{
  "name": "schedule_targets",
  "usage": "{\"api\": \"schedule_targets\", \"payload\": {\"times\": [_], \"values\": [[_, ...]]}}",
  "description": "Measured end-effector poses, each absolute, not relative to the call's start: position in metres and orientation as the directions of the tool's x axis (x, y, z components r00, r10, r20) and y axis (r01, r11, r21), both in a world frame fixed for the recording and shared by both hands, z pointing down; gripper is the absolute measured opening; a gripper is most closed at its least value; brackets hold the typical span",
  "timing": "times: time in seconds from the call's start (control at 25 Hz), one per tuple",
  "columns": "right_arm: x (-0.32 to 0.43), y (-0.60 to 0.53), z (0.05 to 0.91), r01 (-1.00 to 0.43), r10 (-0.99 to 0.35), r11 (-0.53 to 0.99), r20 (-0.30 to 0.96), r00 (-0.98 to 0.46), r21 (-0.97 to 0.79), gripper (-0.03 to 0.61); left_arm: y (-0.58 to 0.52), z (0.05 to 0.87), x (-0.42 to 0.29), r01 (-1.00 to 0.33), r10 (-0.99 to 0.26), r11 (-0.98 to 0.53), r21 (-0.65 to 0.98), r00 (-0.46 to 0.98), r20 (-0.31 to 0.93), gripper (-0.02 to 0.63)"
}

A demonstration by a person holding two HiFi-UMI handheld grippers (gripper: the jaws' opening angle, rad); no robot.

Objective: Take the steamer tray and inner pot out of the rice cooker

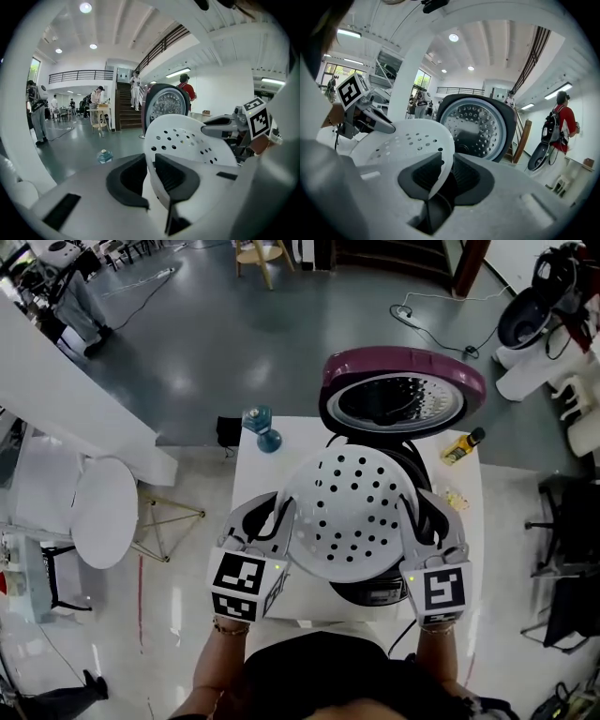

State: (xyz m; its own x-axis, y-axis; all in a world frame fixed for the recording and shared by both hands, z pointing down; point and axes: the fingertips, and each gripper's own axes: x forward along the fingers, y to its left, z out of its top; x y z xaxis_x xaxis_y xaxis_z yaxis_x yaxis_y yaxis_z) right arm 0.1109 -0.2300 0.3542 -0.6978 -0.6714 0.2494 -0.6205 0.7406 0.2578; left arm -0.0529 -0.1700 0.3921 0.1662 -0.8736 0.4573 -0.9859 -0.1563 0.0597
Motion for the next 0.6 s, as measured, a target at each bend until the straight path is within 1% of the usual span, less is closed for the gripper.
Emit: {"api": "schedule_targets", "payload": {"times": [0.16, 0.28, 0.36, 0.48, 0.6], "values": [[0.083, -0.211, 0.348, -0.626, -0.678, 0.735, 0.258, -0.689, 0.261, 0.083, -0.151, 0.382, -0.083, -0.987, -0.887, -0.148, 0.068, 0.162, 0.433, 0.052], [0.058, -0.195, 0.340, -0.631, -0.685, 0.728, 0.232, -0.691, 0.269, 0.083, -0.136, 0.375, -0.108, -0.985, -0.890, -0.155, 0.077, 0.173, 0.423, 0.051], [0.042, -0.182, 0.340, -0.653, -0.698, 0.716, 0.250, -0.671, 0.245, 0.083, -0.127, 0.369, -0.127, -0.984, -0.892, -0.161, 0.077, 0.178, 0.415, 0.048], [0.013, -0.168, 0.334, -0.655, -0.705, 0.708, 0.228, -0.671, 0.263, 0.081, -0.115, 0.364, -0.156, -0.982, -0.894, -0.173, 0.081, 0.191, 0.405, 0.046], [-0.007, -0.155, 0.339, -0.678, -0.724, 0.690, 0.255, -0.641, 0.254, 0.081, -0.105, 0.364, -0.179, -0.978, -0.893, -0.189, 0.082, 0.207, 0.400, 0.044]]}}
